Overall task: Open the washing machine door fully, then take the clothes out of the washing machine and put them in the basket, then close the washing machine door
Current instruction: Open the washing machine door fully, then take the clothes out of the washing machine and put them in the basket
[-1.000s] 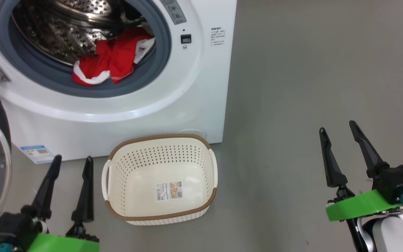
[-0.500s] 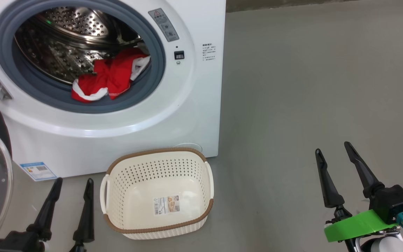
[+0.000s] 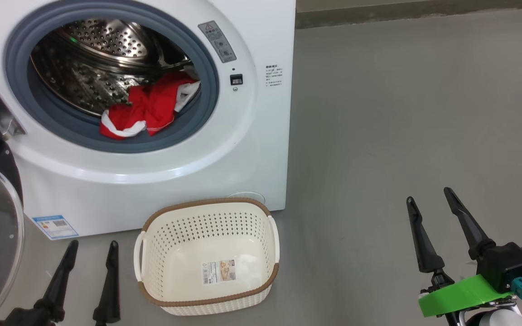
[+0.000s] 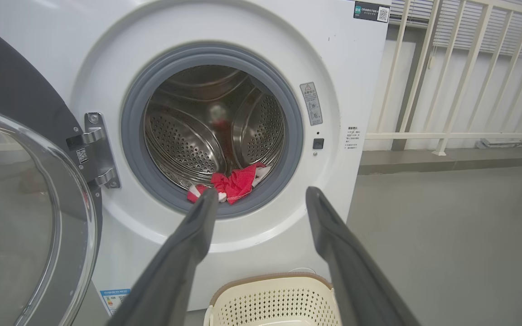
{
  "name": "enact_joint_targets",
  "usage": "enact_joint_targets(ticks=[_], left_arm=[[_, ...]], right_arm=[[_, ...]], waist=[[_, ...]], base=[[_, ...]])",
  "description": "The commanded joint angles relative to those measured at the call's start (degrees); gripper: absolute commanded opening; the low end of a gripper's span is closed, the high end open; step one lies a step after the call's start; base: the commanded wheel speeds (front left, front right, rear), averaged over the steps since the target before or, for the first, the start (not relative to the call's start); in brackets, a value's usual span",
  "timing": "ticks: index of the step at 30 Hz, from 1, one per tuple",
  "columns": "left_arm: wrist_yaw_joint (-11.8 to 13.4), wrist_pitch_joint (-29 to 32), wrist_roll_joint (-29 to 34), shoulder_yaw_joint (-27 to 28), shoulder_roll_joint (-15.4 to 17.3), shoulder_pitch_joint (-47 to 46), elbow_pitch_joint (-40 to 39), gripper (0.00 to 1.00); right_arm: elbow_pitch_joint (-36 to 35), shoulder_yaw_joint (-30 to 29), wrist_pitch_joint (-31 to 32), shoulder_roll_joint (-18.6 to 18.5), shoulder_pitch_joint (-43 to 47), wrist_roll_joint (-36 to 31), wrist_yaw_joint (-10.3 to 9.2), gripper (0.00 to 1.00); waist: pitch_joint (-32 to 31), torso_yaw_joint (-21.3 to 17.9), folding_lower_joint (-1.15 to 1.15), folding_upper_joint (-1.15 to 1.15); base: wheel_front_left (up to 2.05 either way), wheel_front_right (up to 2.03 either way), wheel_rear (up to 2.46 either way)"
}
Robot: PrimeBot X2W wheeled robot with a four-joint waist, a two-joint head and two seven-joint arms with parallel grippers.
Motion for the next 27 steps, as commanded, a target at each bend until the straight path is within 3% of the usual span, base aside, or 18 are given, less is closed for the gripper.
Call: enact_joint_targets(ticks=[1, 12, 27], left_arm=[[0.6, -0.5, 0.6, 2.3, 1.0, -1.2, -1.4, 1.00], [1.5, 0.7, 0.3, 1.9, 1.2, -1.2, -1.7, 1.00], [1.3, 0.2, -0.1, 1.7, 1.0, -1.9, -3.3, 1.00]], right_arm=[[-1.2, 1.5, -0.4, -0.2, -0.2, -0.4, 0.20, 1.00], [-0.6, 2.3, -0.4, -0.2, 0.0, -0.2, 0.20, 1.00], [0.4, 2.8, -0.4, -0.2, -0.7, -0.2, 0.20, 1.00]], waist=[[0.0, 0.0, 0.00, 0.00], [-0.2, -0.1, 0.00, 0.00], [0.4, 0.4, 0.00, 0.00]], base=[[0.00, 0.00, 0.00], [0.33, -0.33, 0.00], [1.59, -1.59, 0.00]])
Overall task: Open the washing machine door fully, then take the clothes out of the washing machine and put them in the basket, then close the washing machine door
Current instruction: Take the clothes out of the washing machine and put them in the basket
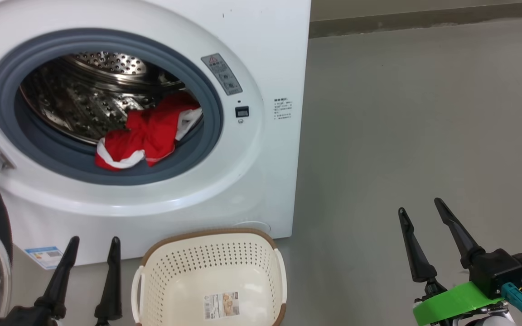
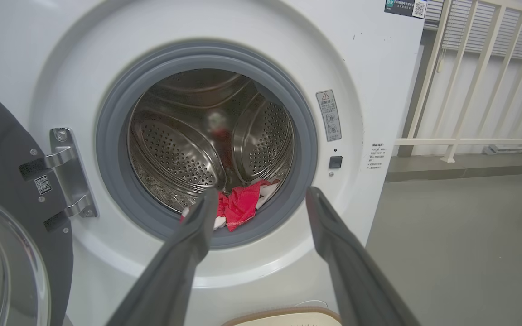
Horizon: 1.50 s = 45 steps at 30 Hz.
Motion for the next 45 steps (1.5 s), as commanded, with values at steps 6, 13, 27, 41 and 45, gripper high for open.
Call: enact_joint_targets(ticks=[6, 13, 27, 41, 45], left_arm=[[0.7, -0.6, 0.8, 2.0, 1.1, -1.8, -1.6, 1.00], [1.5, -0.5, 0.8, 1.9, 1.1, -2.3, -0.6, 1.00], [1.7, 0.1, 0.2, 1.2, 1.1, -4.1, 1.4, 1.00], [1.6, -0.1, 0.1, -0.1, 0.4, -11.7, 3.5, 1.00], [1.9, -0.2, 0.7, -0.3, 0.8, -15.0, 5.0, 1.00]], right_arm=[[-0.8, 1.6, -0.4, -0.3, -1.9, -0.1, 0.20, 1.00], [-0.5, 1.9, -0.4, -0.3, -2.0, 0.0, 0.20, 1.00], [-0.3, 1.9, -0.4, -0.3, -1.9, -0.5, 0.20, 1.00], [-1.5, 2.2, -0.4, -1.0, -4.1, -1.0, 0.20, 1.00], [-1.9, 2.4, -0.4, -1.3, -5.4, -1.0, 0.20, 1.00]], waist=[[0.2, 0.1, 0.00, 0.00], [0.1, 0.3, 0.00, 0.00], [0.6, 1.0, 0.00, 0.00], [6.4, 3.5, 0.00, 0.00], [8.7, 3.9, 0.00, 0.00]], base=[[0.81, -0.81, 0.00], [0.08, -0.08, 0.00], [0.00, 0.00, 0.00], [0.00, 0.00, 0.00], [0.00, 0.00, 0.00]])
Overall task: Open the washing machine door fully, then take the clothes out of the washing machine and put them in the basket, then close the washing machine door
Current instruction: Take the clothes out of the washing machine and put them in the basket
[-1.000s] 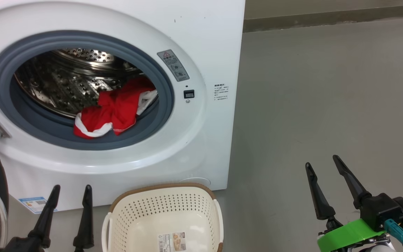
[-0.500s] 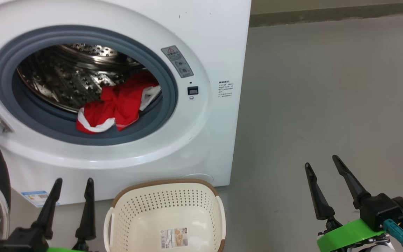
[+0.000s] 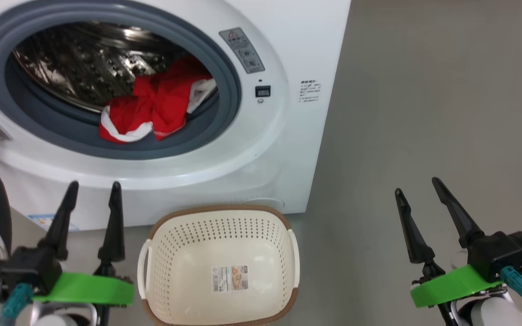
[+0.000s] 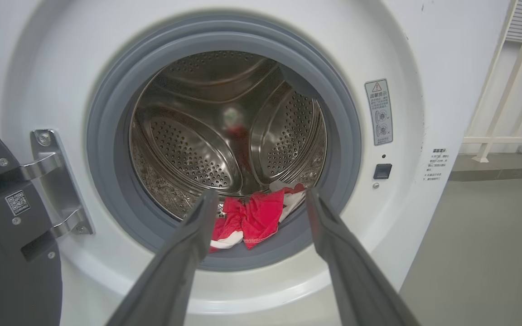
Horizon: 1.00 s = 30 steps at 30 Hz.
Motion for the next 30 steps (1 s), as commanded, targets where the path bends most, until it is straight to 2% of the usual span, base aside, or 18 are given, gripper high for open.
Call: enact_joint_targets(ticks=[1, 13, 19, 30], left_arm=[[0.6, -0.3, 0.4, 2.1, 1.4, -3.5, -0.6, 1.00], [0.9, -0.4, 1.3, 0.7, 0.7, -16.6, 3.8, 1.00], [1.0, 0.9, 1.9, -0.2, 0.6, -24.7, 8.7, 1.00], [1.2, 2.9, 2.6, -0.2, 2.5, -37.9, 19.8, 1.00]], right_arm=[[-1.7, 1.6, -0.4, -0.8, -2.5, -0.5, 0.20, 1.00], [-3.0, 1.9, -0.4, -1.9, -7.0, -0.4, 0.20, 1.00], [-3.3, 2.5, -0.4, -1.9, -9.3, -0.6, 0.20, 1.00], [-3.3, 3.9, -0.4, -2.2, -12.9, -0.6, 0.20, 1.00]], waist=[[2.4, 0.7, 0.00, 0.00], [11.4, 1.6, 0.00, 0.00], [15.4, 1.2, 0.00, 0.00], [21.0, -0.5, 0.00, 0.00]], base=[[0.00, 0.00, 0.00], [0.00, 0.00, 0.00], [0.00, 0.00, 0.00], [0.00, 0.00, 0.00]])
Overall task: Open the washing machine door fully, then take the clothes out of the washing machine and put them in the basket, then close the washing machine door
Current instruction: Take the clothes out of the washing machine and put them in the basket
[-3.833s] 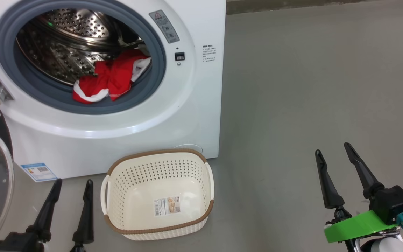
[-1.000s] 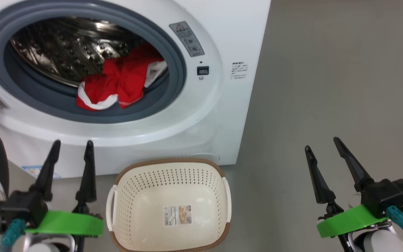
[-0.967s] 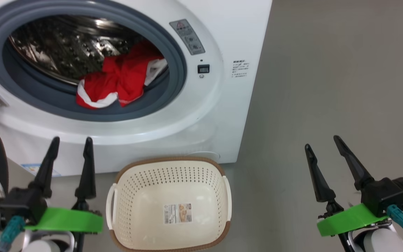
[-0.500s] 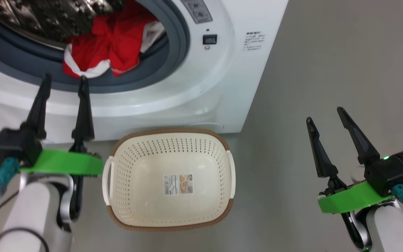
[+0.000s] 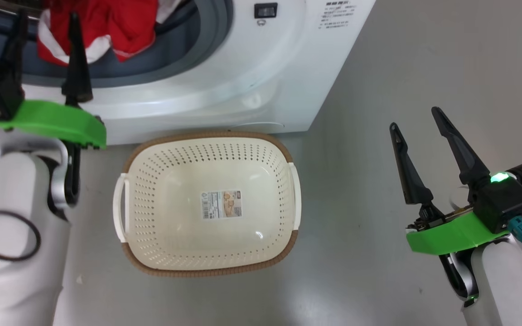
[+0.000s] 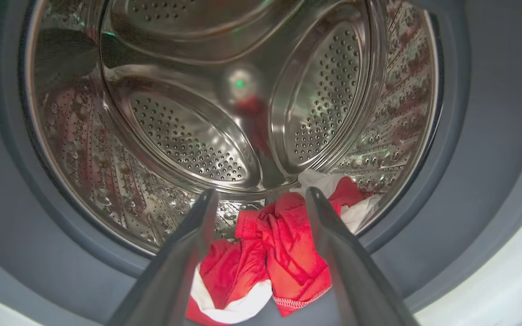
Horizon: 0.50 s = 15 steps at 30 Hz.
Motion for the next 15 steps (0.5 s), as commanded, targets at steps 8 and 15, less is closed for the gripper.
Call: enact_joint_targets(ticks=[8, 15], left_arm=[[-1.1, 0.8, -0.7, 1.2, 2.7, -7.7, 8.8, 1.00], [-1.6, 2.7, -0.3, 0.2, 3.4, -14.9, 18.7, 1.00]], right_arm=[[-1.3, 1.2, -0.4, -0.6, -1.5, -0.2, 0.20, 1.00], [-0.8, 1.5, -0.4, -0.7, -2.3, -0.2, 0.20, 1.00]], waist=[[3.1, -1.3, 0.00, 0.00], [4.5, -1.4, 0.00, 0.00]], base=[[0.00, 0.00, 0.00], [0.00, 0.00, 0.00]])
